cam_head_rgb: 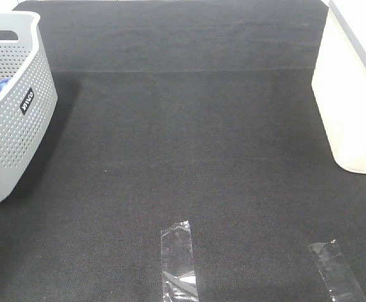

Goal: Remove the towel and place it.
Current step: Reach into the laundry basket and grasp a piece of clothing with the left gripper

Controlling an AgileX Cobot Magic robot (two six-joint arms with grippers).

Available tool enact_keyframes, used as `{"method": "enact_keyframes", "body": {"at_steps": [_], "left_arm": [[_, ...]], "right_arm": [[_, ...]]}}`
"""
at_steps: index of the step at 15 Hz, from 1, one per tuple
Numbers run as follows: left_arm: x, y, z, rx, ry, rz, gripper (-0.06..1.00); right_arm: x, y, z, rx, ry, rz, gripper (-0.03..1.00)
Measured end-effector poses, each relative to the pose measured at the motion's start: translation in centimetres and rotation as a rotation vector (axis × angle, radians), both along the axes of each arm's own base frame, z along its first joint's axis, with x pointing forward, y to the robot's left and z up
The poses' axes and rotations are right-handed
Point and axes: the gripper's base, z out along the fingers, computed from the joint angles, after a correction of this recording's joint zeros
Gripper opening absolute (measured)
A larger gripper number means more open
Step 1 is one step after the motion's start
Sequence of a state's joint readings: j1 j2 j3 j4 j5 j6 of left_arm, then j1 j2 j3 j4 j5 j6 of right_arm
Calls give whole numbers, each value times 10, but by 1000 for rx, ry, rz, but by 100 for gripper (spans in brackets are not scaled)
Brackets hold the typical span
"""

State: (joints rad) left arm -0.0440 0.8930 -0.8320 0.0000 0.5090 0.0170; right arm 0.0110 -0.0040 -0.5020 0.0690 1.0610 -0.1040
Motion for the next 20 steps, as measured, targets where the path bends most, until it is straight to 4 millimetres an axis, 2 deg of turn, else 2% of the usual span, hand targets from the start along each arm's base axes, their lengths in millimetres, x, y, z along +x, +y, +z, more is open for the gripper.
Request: {"method": "enact_keyframes", "body": {"at_steps": [4,7,9,13,17,20], "left_arm": [[82,1,-7,80,249,9,64],[134,4,-16,141,376,36,64],[161,9,-15,200,422,77,64],[203,22,-18,344,514,186,64],[238,33,-36,406,555,256,64],[251,63,-59,382,606,331,64]], "right_arm": [[0,0,0,2,0,1,76],[0,0,0,2,0,1,76],[0,0,0,2,0,1,76],[0,0,0,2,0,1,76],[0,0,0,2,0,1,76],[0,0,0,2,0,1,76]]}}
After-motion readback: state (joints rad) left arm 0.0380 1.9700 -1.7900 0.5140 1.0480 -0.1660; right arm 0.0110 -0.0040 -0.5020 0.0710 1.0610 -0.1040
